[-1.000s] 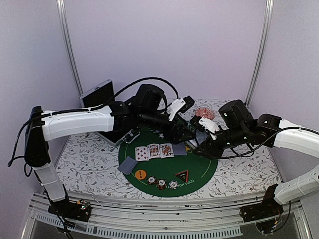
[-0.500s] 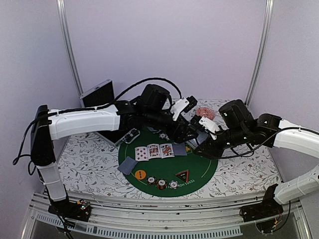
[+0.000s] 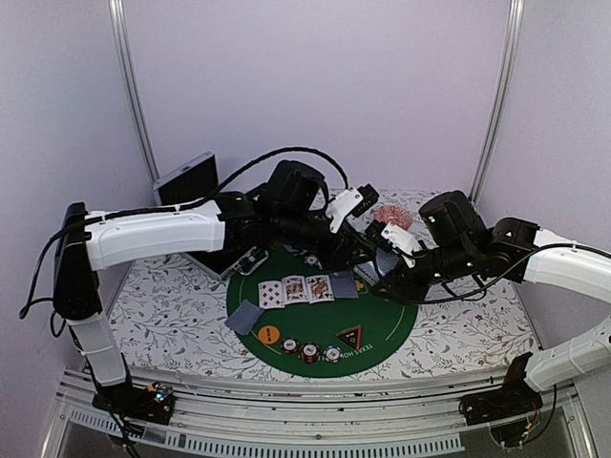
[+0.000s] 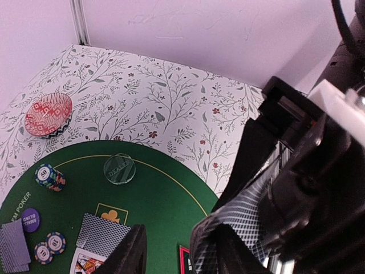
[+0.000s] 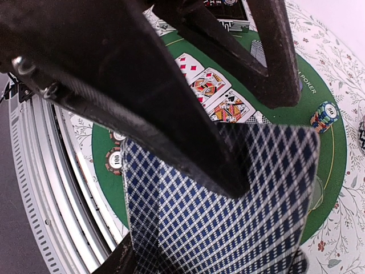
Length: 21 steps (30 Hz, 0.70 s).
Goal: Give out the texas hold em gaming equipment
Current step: Pick up the poker card from the face-down deck piles.
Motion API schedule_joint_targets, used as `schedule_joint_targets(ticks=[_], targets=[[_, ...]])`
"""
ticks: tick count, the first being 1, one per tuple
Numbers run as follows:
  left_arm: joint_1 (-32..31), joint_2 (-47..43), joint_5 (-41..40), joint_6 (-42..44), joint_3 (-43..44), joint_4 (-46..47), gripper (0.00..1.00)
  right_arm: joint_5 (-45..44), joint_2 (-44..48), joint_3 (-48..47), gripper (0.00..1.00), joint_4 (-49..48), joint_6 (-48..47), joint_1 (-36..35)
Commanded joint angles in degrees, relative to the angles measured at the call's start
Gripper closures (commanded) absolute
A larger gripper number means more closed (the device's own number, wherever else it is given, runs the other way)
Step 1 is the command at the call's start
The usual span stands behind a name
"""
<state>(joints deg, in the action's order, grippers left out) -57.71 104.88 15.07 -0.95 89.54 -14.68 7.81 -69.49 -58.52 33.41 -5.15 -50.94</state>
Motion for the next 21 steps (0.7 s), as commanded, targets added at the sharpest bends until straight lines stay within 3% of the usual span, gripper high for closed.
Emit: schedule_joint_targets(ticks=[1,10,21], targets=[[0.06,-2.36,0.7,0.5,-1.14,-1.24,0.59,0.88,0.85,-0.27,0.52,-1.1,0.03,-0.07],[0.12,-3.67,0.59,0.93,-1.4,-1.77,0.69,0.8,1.02,-0.36,0.52,-0.95,0.18,-0.11],[0.14,-4.21,3.26,1.06,-0.52,-3.57,1.0,0.38,1.46,-0.01,0.52,-0.77,0.4,-0.11]])
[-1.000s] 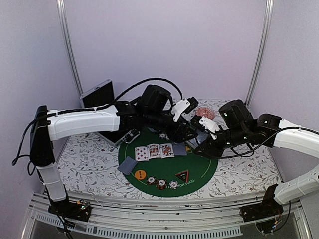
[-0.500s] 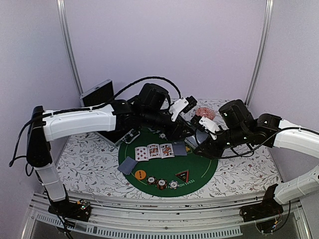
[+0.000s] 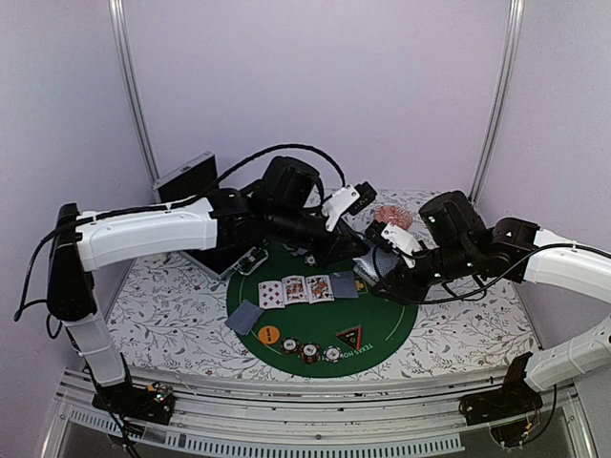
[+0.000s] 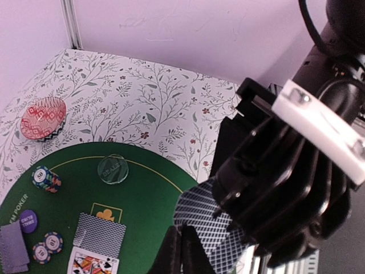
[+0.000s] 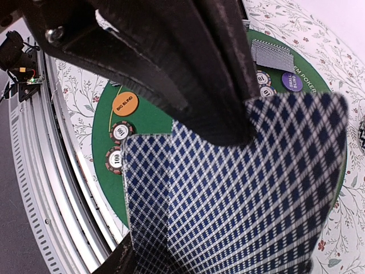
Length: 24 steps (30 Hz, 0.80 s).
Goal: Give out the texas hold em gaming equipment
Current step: Pick up the poker card from the face-down deck piles.
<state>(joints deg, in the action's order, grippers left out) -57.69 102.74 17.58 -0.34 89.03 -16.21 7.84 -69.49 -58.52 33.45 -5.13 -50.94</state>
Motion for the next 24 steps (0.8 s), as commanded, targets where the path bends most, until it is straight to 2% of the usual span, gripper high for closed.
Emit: schedule_joint_targets(ticks=[1,18,24], targets=[[0.2,-2.29,0.86,0.51,-0.07,-2.17,1.0,0.27,1.53,0.06,0.52,-0.76,0.31,-0.08],[1.64,-8.34,0.76,1.57,-2.04,-5.02,1.0,-1.27,1.86,1.48,0.52,-0.68,0.31,-0.12],[5.18,-12.11,-2.87,1.37,-3.3,-7.46,1.0,-2.01,2.25,2.01,0.52,-0.65,0.88,0.03]])
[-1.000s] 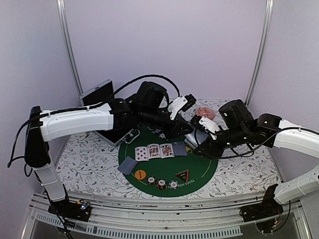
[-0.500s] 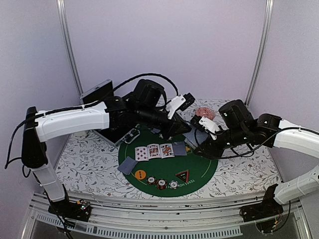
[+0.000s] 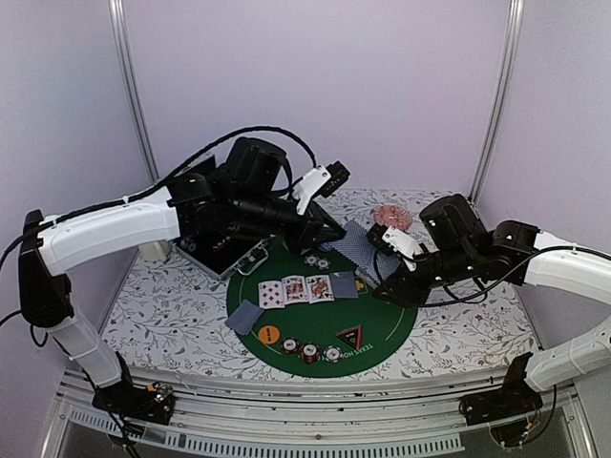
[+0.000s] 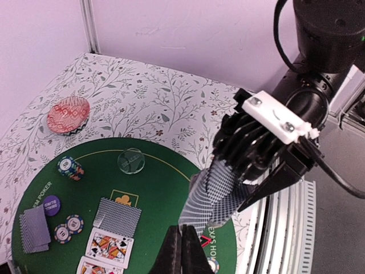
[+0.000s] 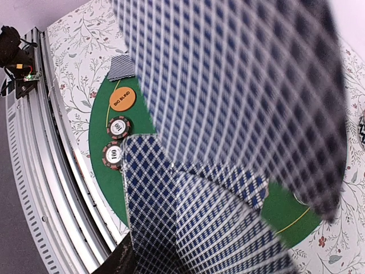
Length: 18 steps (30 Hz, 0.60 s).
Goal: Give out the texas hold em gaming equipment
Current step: Pick up the poker card from the face-down deck piles, then place the poker card in the community card area.
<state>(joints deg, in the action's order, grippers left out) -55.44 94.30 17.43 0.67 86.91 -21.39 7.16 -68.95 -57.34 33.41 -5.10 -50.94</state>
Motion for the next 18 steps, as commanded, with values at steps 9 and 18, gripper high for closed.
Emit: schedule_joint_targets(ticks=[9,18], targets=[[8.7,-0.5,-10.22,4.35,0.37,-6.47,1.0,-1.59,1.79,0.68,0.52,-0.07,1.27,0.07],[8.0,20.84,-2.35,10.27,16.56,-12.68,1.0,-0.93,2.44,-0.07,0.52,1.99,1.06,0.04]])
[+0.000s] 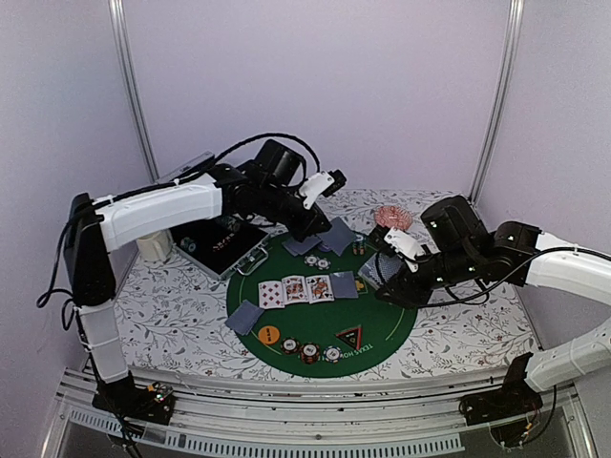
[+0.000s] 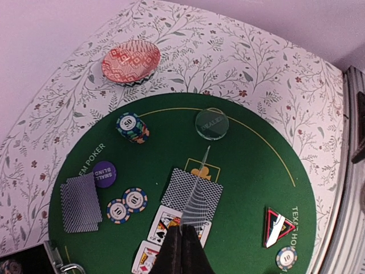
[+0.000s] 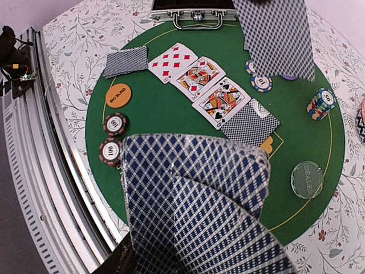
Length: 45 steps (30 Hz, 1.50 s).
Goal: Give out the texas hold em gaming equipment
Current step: Place the poker card in the community card area.
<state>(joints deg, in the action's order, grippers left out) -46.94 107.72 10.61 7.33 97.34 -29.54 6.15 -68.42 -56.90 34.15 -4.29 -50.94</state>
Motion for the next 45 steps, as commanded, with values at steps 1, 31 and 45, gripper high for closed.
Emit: schedule_joint_targets(ticks=[1,31,45], targets=[[-0.9,9.91,4.84,4.04,8.35,-5.46,1.0,0.07,1.97,-0.52,0.52,1.43,0.25,0.06],[-8.95,39.84,-9.76,15.25,37.42,-16.83,1.0,1.07,0.58,-2.38,0.52,2.5,-0.01,0.08],[-11.15,40.71,-21.2,19.79,33.68,-7.46,1.0,1.26,0.57,-2.06,0.52,2.51,0.16,0.12]])
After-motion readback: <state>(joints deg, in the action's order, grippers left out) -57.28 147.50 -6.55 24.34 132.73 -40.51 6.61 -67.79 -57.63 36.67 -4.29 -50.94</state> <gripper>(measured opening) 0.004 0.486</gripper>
